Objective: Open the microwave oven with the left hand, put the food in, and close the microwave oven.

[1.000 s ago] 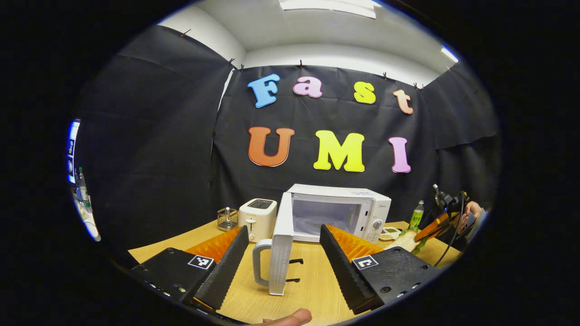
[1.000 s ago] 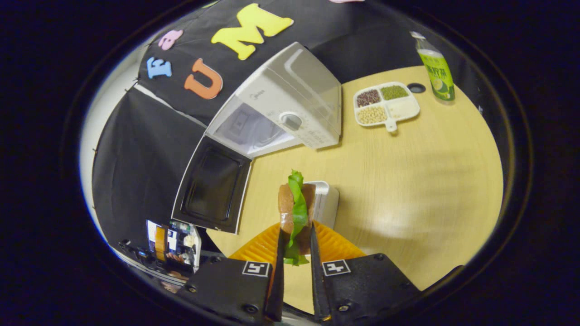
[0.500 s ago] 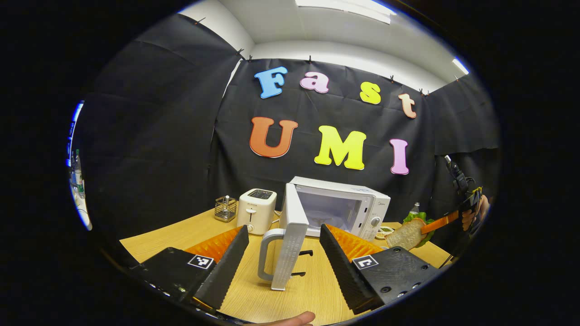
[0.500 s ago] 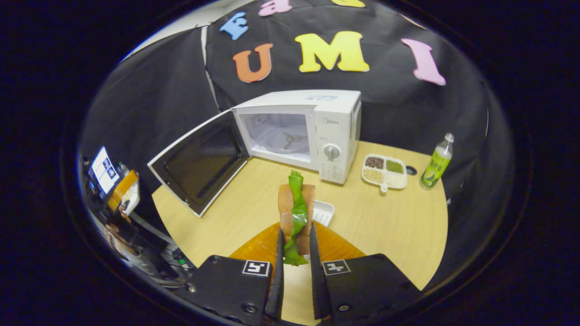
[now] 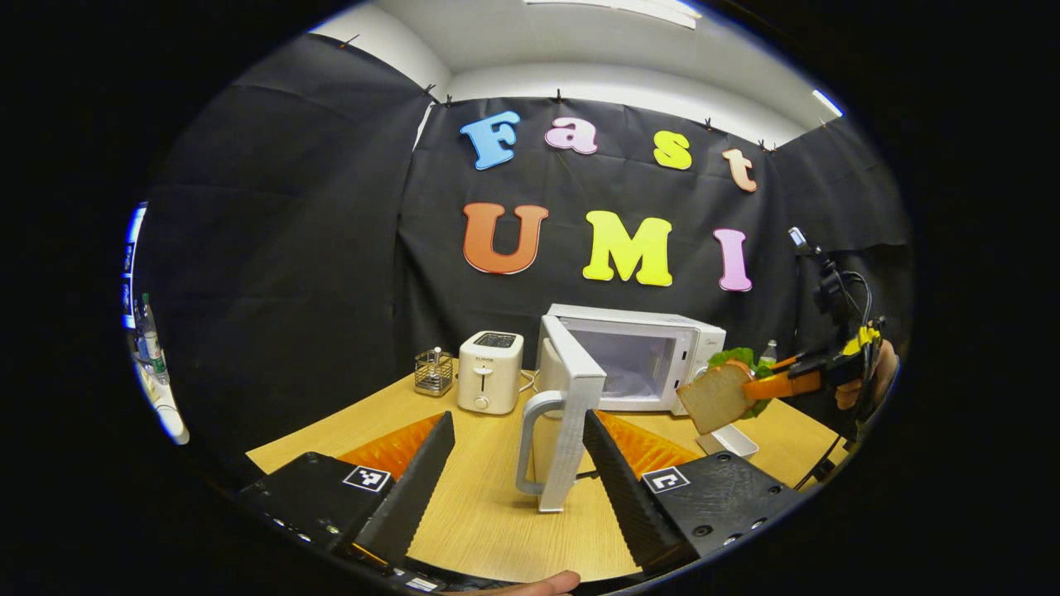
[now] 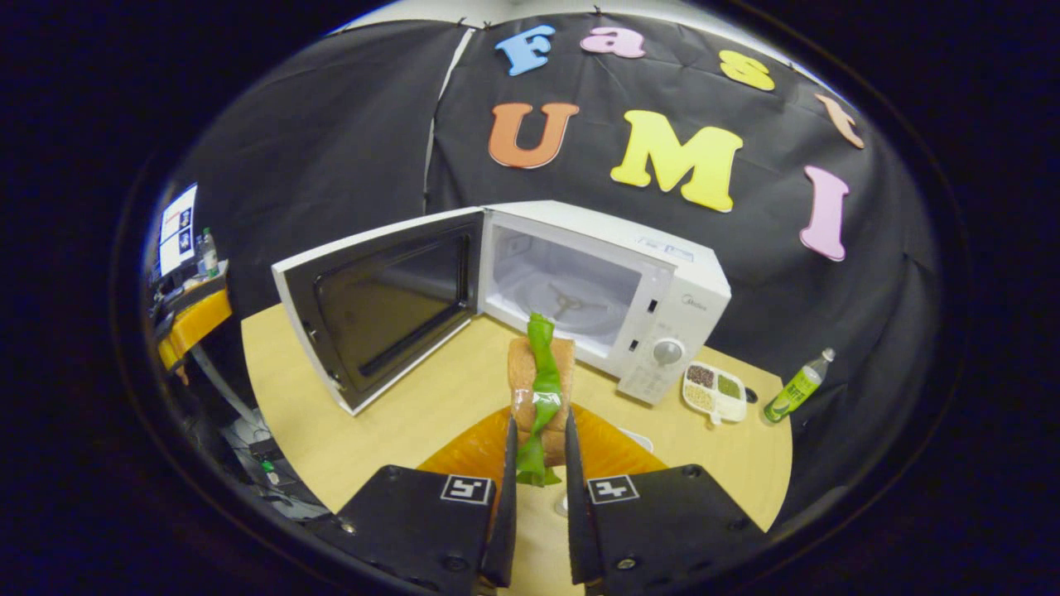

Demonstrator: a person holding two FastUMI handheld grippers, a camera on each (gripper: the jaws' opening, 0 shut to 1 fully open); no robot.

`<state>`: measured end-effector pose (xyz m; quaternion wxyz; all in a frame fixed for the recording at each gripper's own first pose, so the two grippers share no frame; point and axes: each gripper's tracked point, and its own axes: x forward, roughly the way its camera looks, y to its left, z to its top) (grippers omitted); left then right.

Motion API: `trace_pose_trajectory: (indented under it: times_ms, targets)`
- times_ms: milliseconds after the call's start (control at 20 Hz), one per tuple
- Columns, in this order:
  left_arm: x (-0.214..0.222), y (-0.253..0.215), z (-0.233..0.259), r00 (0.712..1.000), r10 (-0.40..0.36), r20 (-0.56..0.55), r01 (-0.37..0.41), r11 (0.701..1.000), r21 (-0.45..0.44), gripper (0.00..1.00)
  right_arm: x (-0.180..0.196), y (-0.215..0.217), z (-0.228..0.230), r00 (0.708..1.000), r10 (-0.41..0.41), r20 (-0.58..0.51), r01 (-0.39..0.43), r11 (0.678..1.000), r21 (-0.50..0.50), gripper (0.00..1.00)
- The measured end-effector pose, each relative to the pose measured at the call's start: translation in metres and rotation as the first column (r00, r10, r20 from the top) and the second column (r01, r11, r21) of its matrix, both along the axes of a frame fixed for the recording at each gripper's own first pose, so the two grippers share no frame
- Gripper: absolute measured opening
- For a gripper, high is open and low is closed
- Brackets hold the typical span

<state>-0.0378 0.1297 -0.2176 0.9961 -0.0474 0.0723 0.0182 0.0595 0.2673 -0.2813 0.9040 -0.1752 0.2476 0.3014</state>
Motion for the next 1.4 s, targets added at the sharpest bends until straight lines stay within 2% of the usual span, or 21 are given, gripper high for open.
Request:
trace_pose_trajectory:
  times_ms: [50,100,350,500,650,800,950,1000,1050,1100,1150,1200,1400]
  targets:
    - [-0.001,0.003,0.002,1.0,0.001,0.004,-0.001,1.0,0.004,0.94,0.008,0.012,-0.003,1.0,-0.02,0.01,0.019,1.0,0.017,0.29]
    - [-0.002,0.006,0.004,1.0,-0.001,0.005,0.001,1.0,0.005,0.94,0.015,0.025,-0.007,0.999,-0.037,0.01,0.037,0.999,0.037,0.22]
    - [0.0,0.013,0.014,1.0,-0.01,0.015,0.01,1.0,0.01,0.94,0.054,0.074,-0.032,0.992,-0.115,-0.041,0.12,0.982,0.146,0.24]
    - [0.001,0.018,0.025,0.999,-0.005,0.032,0.004,1.0,0.018,0.94,0.077,0.098,-0.04,0.987,-0.154,-0.032,0.158,0.968,0.195,0.23]
    - [0.005,0.023,0.041,0.998,0.005,0.058,-0.006,1.0,0.024,0.94,0.101,0.119,-0.048,0.979,-0.202,-0.036,0.205,0.946,0.251,0.23]
    - [0.008,0.02,0.056,0.997,-0.005,0.075,0.004,1.0,0.012,0.94,0.135,0.125,-0.045,0.958,-0.285,-0.025,0.278,0.906,0.319,0.23]
    - [0.009,0.017,0.068,0.995,-0.021,0.094,0.02,1.0,0.006,0.94,0.168,0.132,-0.042,0.935,-0.345,-0.085,0.348,0.842,0.412,0.24]
    - [0.01,0.015,0.07,0.995,-0.025,0.097,0.025,1.0,0.007,0.94,0.179,0.134,-0.042,0.928,-0.354,-0.114,0.367,0.816,0.446,0.3]
    - [0.011,0.014,0.071,0.995,-0.034,0.098,0.033,0.999,0.013,0.94,0.19,0.137,-0.042,0.921,-0.361,-0.146,0.385,0.787,0.482,0.24]
    - [0.012,0.016,0.071,0.995,-0.032,0.099,0.03,0.999,0.021,0.94,0.2,0.139,-0.042,0.913,-0.368,-0.178,0.405,0.755,0.516,0.25]
    - [0.012,0.022,0.07,0.995,-0.015,0.099,0.013,1.0,0.024,0.94,0.212,0.139,-0.044,0.9,-0.381,-0.21,0.431,0.717,0.548,0.25]
    - [0.013,0.025,0.07,0.995,-0.004,0.095,0.002,1.0,0.019,0.94,0.221,0.14,-0.048,0.882,-0.396,-0.255,0.468,0.676,0.57,0.3]
    - [0.006,0.033,0.067,0.997,0.014,0.082,-0.014,1.0,0.003,0.94,0.25,0.151,-0.06,0.814,-0.443,-0.375,0.57,0.49,0.659,0.3]
